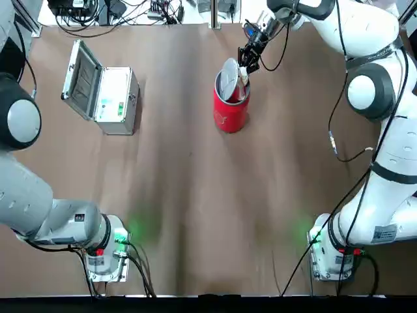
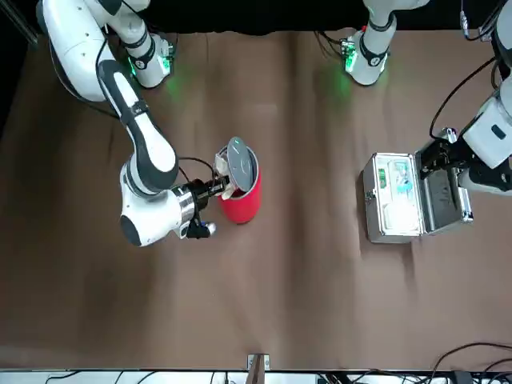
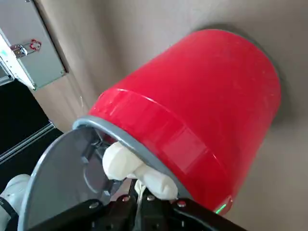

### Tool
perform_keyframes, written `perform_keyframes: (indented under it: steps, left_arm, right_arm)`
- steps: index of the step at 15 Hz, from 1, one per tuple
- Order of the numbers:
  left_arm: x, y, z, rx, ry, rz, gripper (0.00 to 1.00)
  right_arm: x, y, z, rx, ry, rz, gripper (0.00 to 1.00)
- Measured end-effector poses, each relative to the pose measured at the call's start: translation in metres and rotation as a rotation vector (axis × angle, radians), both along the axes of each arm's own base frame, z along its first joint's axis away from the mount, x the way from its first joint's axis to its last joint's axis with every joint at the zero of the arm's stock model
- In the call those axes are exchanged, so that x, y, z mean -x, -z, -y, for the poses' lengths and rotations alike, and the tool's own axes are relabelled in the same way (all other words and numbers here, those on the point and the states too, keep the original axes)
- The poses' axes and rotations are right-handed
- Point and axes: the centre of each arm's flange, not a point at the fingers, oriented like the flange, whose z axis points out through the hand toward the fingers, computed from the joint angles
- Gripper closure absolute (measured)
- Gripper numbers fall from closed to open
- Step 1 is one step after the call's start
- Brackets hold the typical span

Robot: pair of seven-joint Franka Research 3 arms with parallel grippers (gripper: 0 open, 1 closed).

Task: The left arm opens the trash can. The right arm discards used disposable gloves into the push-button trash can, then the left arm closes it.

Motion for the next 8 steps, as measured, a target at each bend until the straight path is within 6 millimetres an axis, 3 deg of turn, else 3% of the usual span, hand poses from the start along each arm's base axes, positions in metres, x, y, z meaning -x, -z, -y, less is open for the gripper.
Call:
perform_keyframes:
  steps: [2, 5, 8]
  left_arm:
    - [0.0004, -0.0001, 0.0032, 0.001, 0.006, 0.000, 0.00]
    - [0.0004, -0.0001, 0.0046, 0.001, 0.008, 0.001, 0.00]
    - [0.0002, 0.0000, 0.0047, 0.001, 0.008, 0.002, 0.00]
  right_arm:
    - [-0.0001, -0.0002, 0.0000, 0.000, 0.002, -0.001, 0.92]
    - [-0.0013, -0.0037, -0.0012, -0.009, 0.009, -0.001, 0.59]
    - [-0.0033, -0.0052, 0.0008, -0.008, 0.015, 0.000, 0.56]
